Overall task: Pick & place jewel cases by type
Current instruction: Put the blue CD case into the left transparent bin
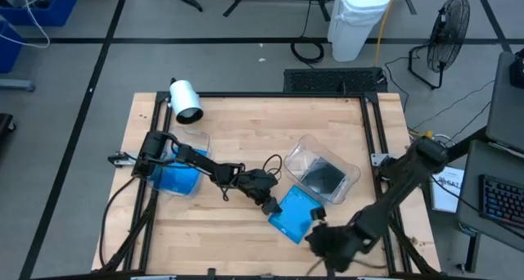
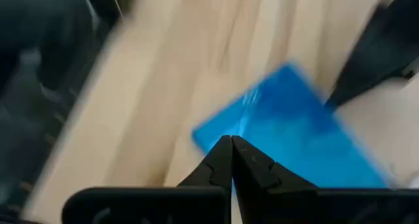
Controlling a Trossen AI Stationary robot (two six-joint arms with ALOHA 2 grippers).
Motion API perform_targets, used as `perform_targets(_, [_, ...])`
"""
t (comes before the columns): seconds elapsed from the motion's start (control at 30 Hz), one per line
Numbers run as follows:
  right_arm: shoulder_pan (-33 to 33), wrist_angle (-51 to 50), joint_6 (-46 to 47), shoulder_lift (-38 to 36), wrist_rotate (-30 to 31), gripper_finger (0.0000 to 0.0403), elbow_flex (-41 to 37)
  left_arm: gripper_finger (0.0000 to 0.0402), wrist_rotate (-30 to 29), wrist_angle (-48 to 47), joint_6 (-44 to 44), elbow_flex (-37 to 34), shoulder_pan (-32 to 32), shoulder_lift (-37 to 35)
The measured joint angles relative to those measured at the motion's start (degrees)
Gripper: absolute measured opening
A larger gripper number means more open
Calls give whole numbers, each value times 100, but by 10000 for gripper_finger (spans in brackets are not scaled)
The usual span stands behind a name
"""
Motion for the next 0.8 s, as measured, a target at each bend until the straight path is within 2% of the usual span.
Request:
perform_targets(0.1, [-166, -184, 419, 571, -610, 0, 0, 239, 61, -2, 1, 0, 0, 0])
perform_targets(0.2, [-285, -315, 698, 976, -905, 0, 0, 239, 62, -2, -54, 2, 0, 0])
perform_targets(0.47, [-512, -342, 750, 1213, -998, 0, 15, 239, 165, -2, -503, 2, 112, 2])
perform_targets(0.8, [-752, 8, 298, 1218, -894, 0, 0, 239, 177, -447, -498, 16, 160, -9])
